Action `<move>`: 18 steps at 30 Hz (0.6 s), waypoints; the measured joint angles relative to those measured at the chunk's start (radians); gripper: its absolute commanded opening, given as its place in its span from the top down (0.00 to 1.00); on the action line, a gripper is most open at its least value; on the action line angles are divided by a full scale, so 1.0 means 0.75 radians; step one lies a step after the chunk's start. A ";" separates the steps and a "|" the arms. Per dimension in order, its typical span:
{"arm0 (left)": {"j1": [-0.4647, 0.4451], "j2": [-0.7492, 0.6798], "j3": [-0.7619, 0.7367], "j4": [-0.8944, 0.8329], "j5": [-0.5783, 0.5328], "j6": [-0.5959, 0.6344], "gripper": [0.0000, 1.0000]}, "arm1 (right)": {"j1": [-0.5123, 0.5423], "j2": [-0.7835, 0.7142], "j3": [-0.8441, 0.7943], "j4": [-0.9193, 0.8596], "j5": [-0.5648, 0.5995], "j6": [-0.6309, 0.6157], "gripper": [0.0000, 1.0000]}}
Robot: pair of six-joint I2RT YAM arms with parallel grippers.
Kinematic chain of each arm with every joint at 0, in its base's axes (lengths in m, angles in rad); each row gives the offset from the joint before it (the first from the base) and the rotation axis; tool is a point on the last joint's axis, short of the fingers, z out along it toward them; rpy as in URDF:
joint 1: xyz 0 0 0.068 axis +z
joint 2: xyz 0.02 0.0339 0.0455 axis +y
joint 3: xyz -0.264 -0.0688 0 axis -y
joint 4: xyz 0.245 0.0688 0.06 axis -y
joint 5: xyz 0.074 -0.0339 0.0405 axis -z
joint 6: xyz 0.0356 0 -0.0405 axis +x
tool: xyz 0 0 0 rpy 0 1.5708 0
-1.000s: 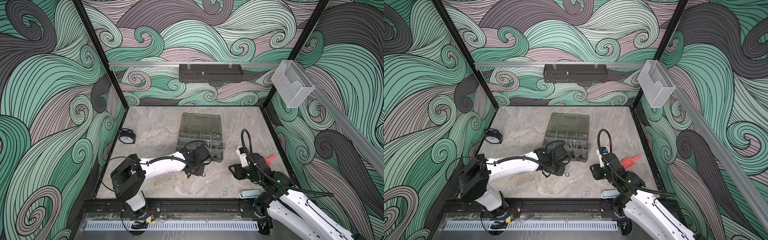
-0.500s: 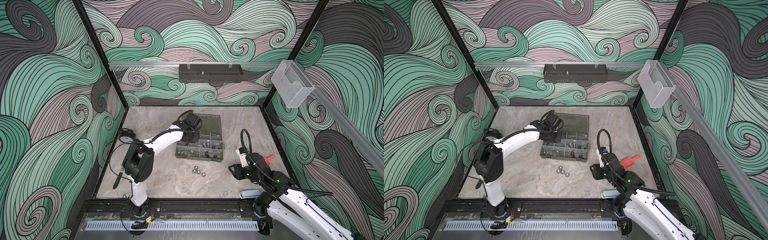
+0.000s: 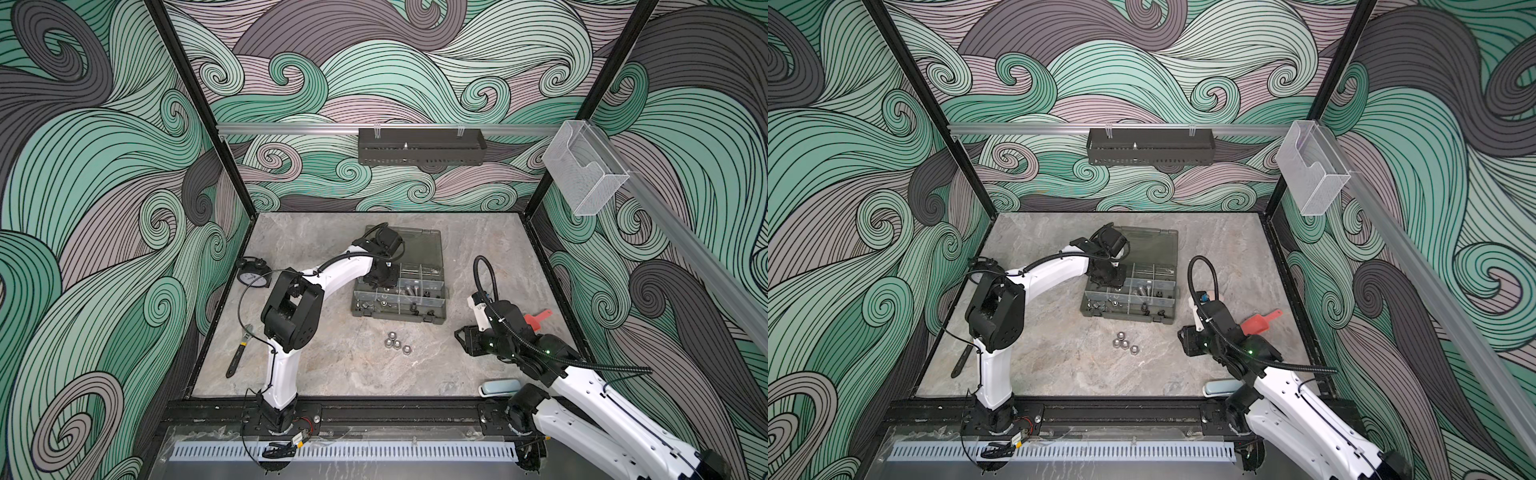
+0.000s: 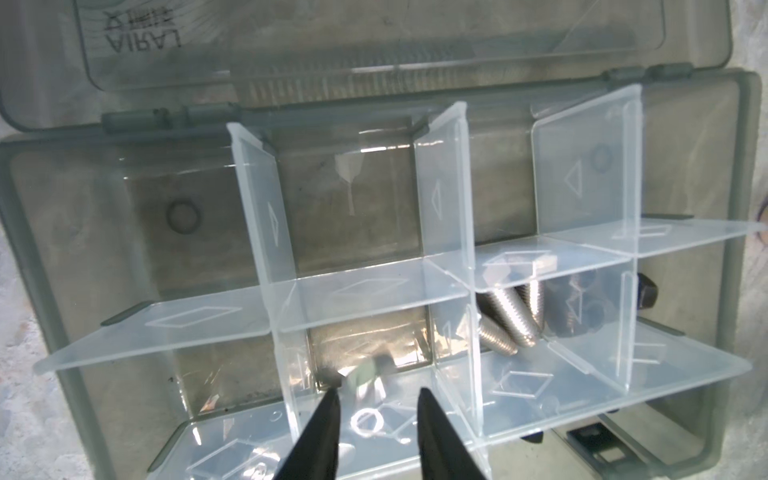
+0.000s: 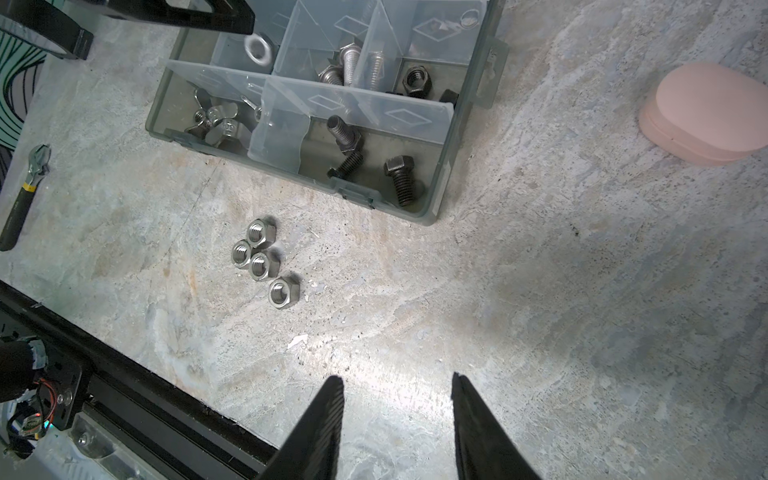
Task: Sort the screws and nuts into containers
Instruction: 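Lift the nut with the left gripper and carry it over a box compartment, then open the left gripper to drop the nut into the compartment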
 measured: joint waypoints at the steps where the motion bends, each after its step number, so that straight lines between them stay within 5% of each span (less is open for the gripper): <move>1: 0.000 0.000 -0.002 0.001 0.004 -0.001 0.60 | 0.000 0.001 0.001 0.001 0.000 -0.001 0.56; 9: 0.000 -0.043 -0.041 0.001 0.005 -0.010 0.60 | 0.000 -0.001 0.002 -0.001 -0.012 -0.020 0.56; 18: 0.000 -0.317 -0.174 0.015 0.003 -0.041 0.60 | 0.001 -0.033 0.006 -0.009 -0.029 -0.020 0.56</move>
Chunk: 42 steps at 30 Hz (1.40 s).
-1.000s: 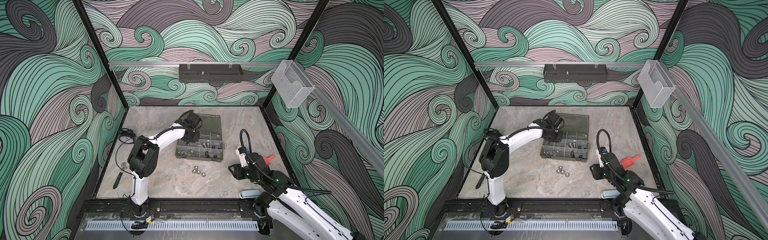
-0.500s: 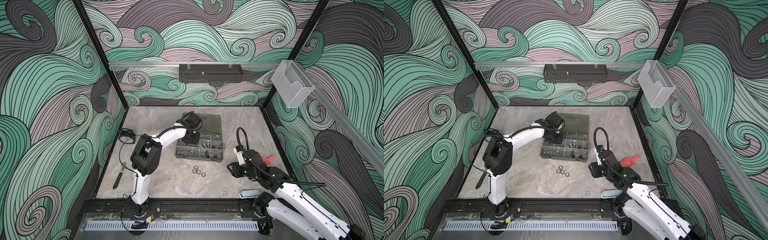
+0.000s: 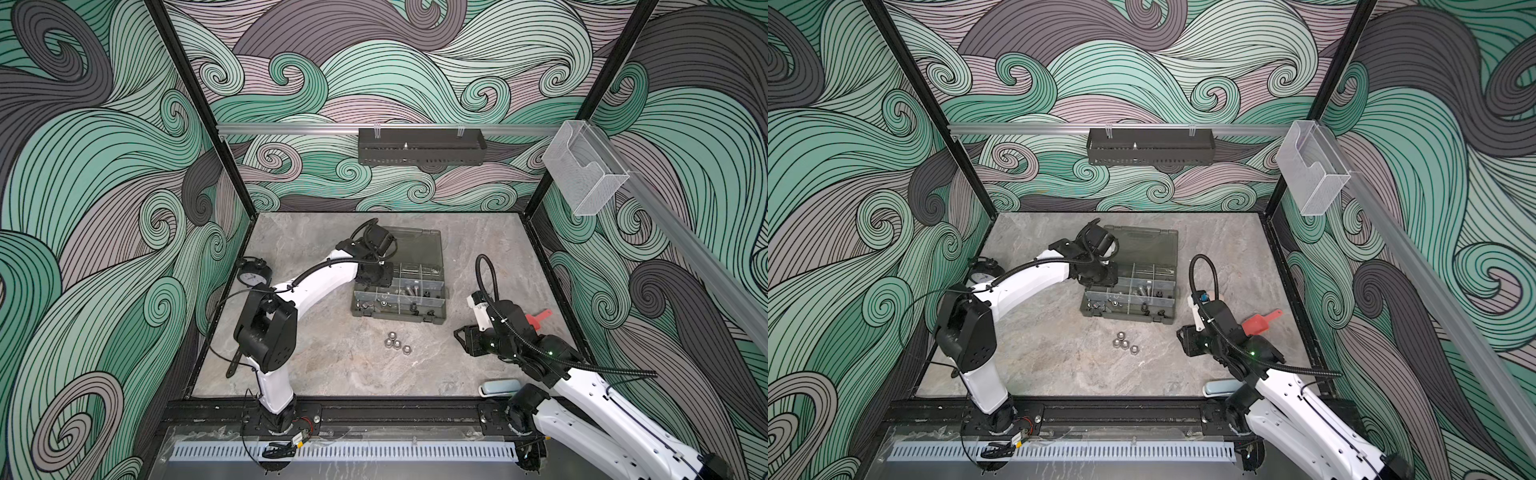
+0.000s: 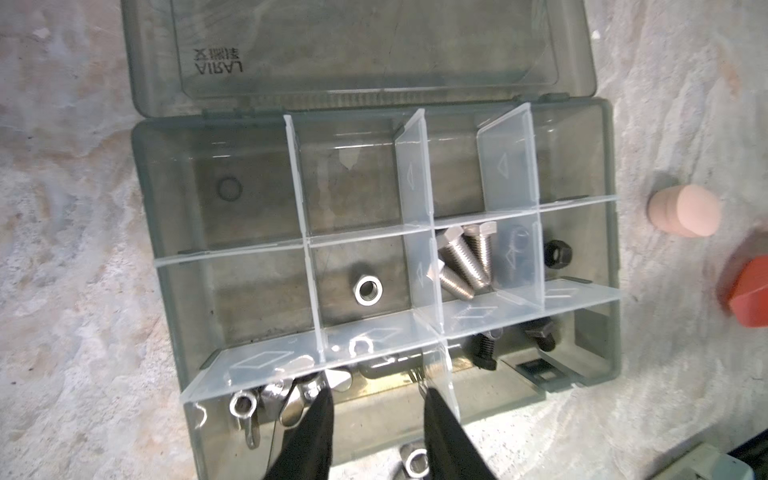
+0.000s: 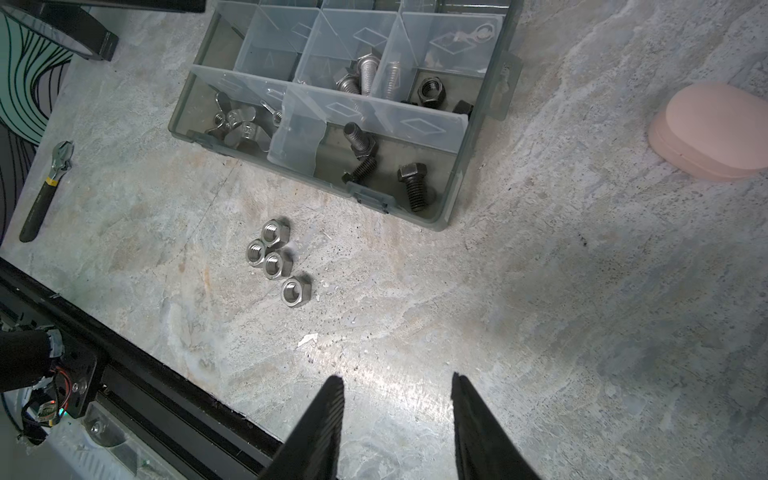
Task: Sort the screws and nuts into containers
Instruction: 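Open the left gripper to drop the nut into the compartment, then draw the left gripper back while the right gripper reaches over the nuts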
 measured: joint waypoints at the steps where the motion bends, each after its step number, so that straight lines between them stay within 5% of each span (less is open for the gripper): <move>1: 0.000 -0.033 -0.021 0.006 -0.001 -0.006 0.60 | 0.000 0.001 0.000 -0.001 -0.003 0.000 0.56; 11: 0.001 -0.403 -0.381 0.031 -0.035 -0.080 0.59 | 0.031 0.083 0.002 0.003 -0.024 -0.001 0.57; 22: 0.003 -0.783 -0.762 0.030 -0.093 -0.201 0.59 | 0.300 0.349 0.040 0.093 0.021 0.001 0.54; 42: 0.003 -1.191 -1.065 0.021 -0.186 -0.335 0.58 | 0.606 0.928 0.222 0.322 0.163 0.080 0.51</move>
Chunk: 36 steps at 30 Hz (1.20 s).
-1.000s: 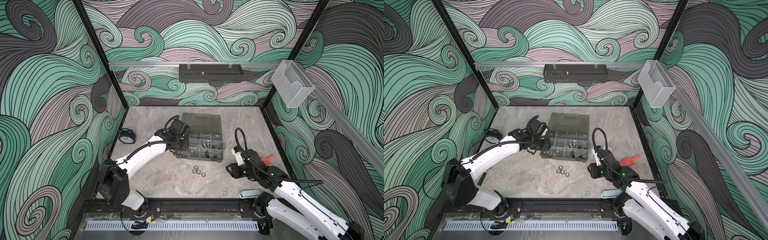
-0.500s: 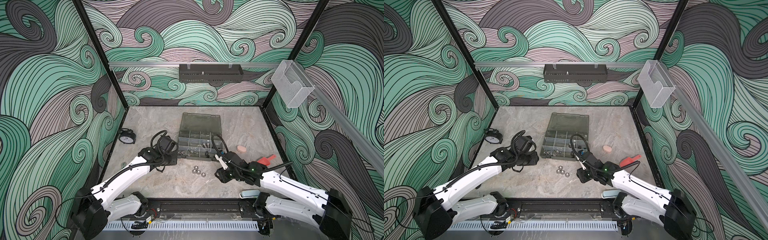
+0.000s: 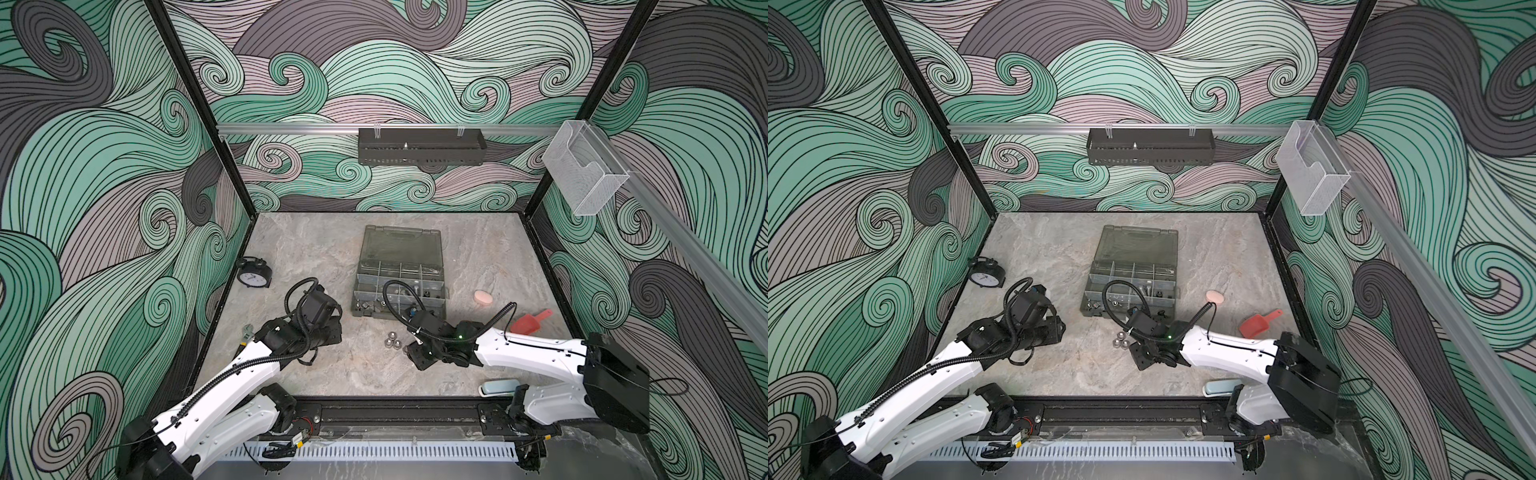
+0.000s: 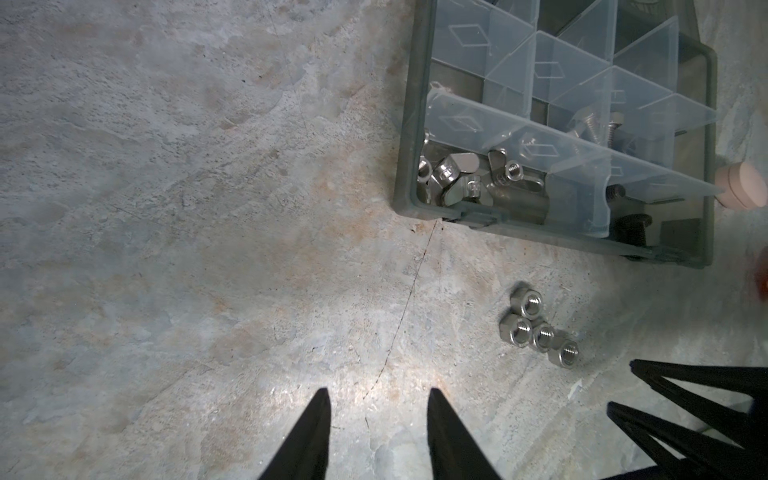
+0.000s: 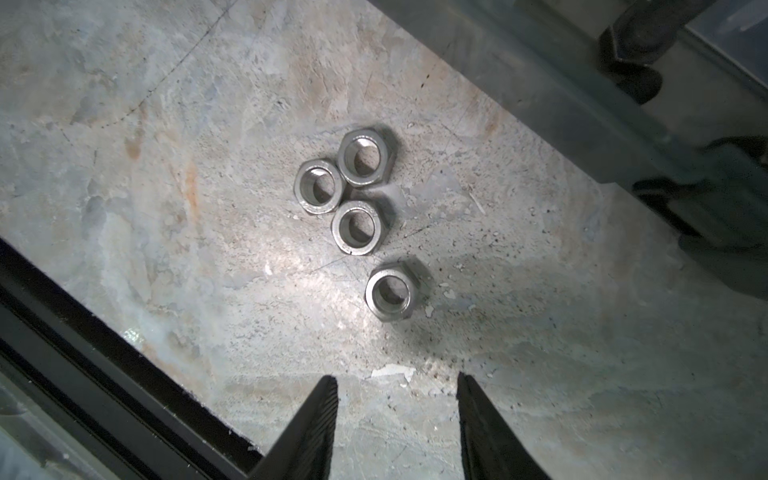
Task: Sort the screws and nuts into containers
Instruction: 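Draw the left gripper back while the right gripper reaches over the nuts, then lower the right gripper onto a silver hex nut and close it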
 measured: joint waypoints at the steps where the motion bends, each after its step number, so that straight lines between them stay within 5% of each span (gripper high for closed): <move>1: 0.000 -0.015 -0.005 -0.002 -0.002 -0.002 0.58 | 0.005 0.021 0.007 0.005 0.004 0.002 0.51; 19: 0.000 -0.095 -0.067 -0.007 0.010 -0.025 0.57 | 0.016 0.271 0.100 0.055 0.072 0.045 0.55; 29: 0.000 -0.124 -0.087 -0.006 0.018 -0.030 0.57 | 0.018 0.301 0.109 0.084 0.096 0.059 0.74; 36: 0.000 -0.122 -0.087 -0.005 0.018 -0.029 0.57 | 0.018 0.300 0.099 0.116 0.115 0.057 0.78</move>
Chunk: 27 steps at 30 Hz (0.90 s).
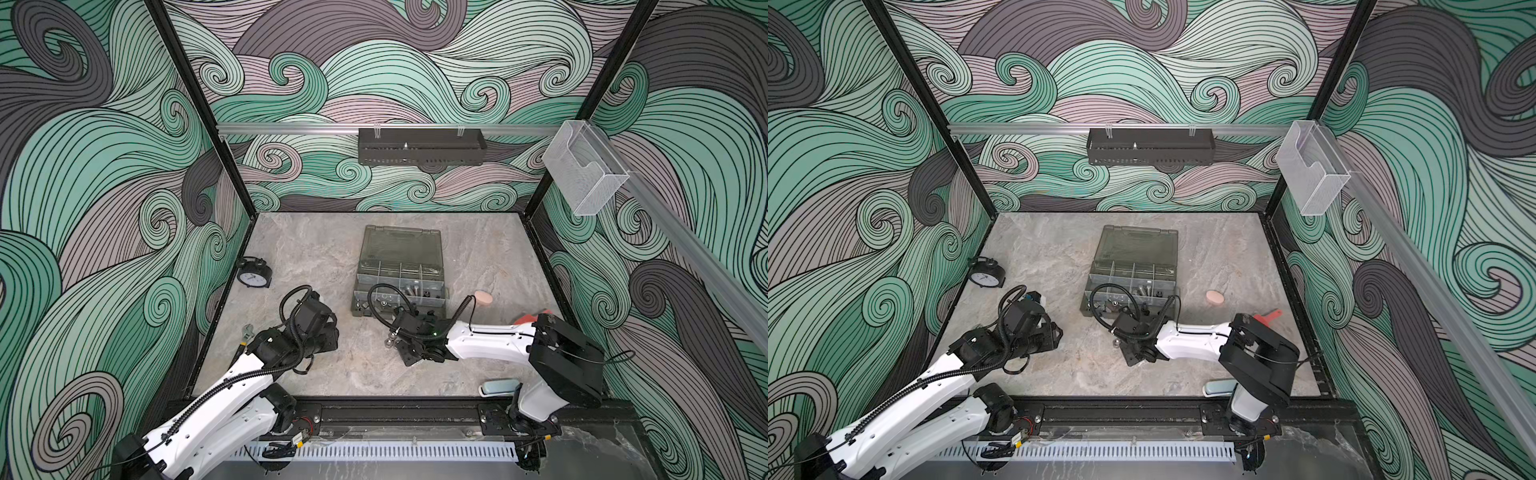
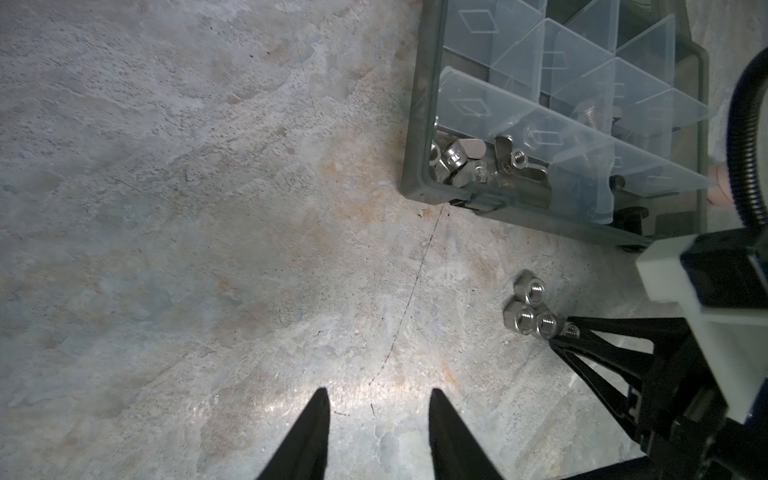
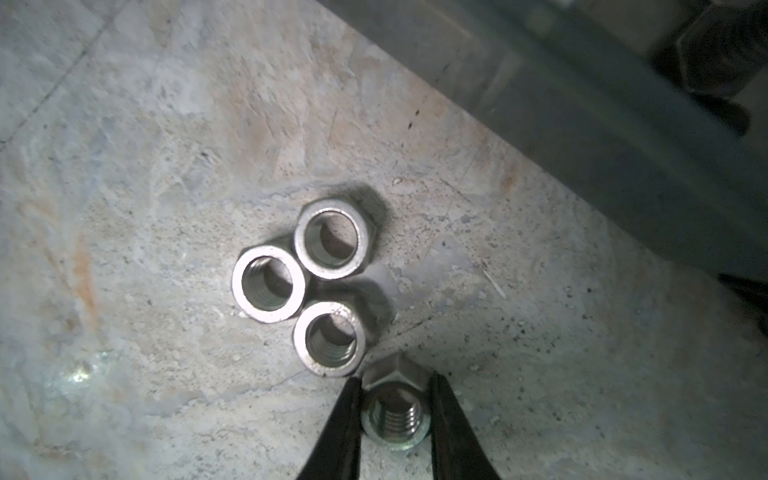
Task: Sort the screws and nuts into containers
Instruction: 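Lower the right gripper onto a silver hex nut and close it, then lift the nut with the right gripper and carry it over the compartment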
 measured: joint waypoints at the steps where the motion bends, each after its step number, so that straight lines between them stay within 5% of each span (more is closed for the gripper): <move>1: 0.000 0.000 0.000 0.002 0.001 0.000 0.57 | 0.000 0.000 0.000 0.001 0.001 -0.002 0.78; 17: 0.001 0.017 0.000 0.027 0.023 -0.014 0.57 | -0.106 -0.174 0.137 -0.081 0.026 -0.187 0.77; 27: 0.001 0.017 0.000 0.041 0.076 -0.042 0.57 | -0.358 0.090 0.575 -0.082 -0.038 -0.400 0.77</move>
